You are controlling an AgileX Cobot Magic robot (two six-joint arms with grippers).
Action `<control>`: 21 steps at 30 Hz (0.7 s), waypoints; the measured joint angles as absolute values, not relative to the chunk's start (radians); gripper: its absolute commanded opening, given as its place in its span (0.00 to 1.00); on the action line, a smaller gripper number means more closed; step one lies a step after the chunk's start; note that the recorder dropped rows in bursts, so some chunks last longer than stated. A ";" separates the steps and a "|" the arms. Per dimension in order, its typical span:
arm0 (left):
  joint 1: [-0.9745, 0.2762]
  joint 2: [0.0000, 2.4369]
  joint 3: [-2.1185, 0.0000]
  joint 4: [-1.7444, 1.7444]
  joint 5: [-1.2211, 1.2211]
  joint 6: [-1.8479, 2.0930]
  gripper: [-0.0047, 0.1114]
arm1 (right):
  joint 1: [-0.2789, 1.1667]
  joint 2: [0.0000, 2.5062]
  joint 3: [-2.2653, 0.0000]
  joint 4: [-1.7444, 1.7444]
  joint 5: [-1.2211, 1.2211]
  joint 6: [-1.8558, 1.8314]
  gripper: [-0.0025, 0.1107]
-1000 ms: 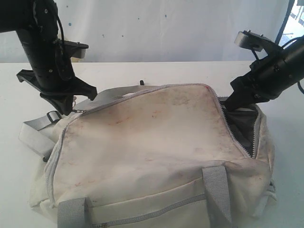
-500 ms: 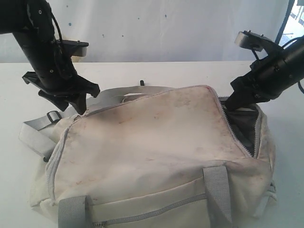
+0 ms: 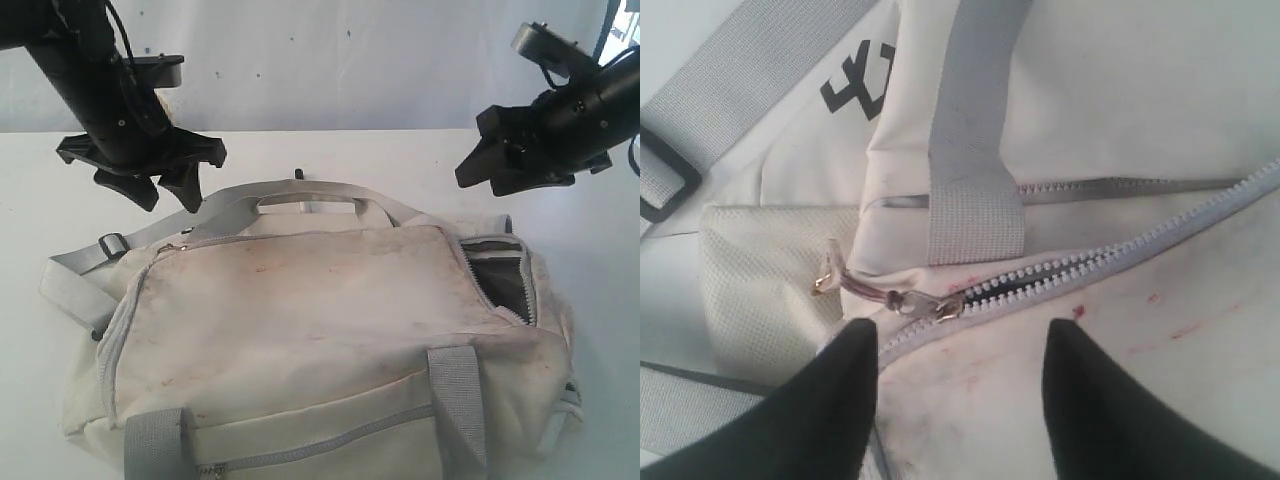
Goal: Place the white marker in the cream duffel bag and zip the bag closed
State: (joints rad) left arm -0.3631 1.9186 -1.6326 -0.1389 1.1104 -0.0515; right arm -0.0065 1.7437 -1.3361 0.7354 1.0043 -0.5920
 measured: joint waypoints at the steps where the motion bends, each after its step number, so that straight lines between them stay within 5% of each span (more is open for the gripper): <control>1: -0.361 1.919 -1.633 -0.142 1.112 -0.052 0.41 | -0.006 1.744 -1.344 0.735 1.007 -0.582 0.47; 21: -0.326 1.919 -1.633 -0.212 1.142 -0.049 0.41 | 0.110 1.874 -1.367 0.731 0.965 -0.593 0.50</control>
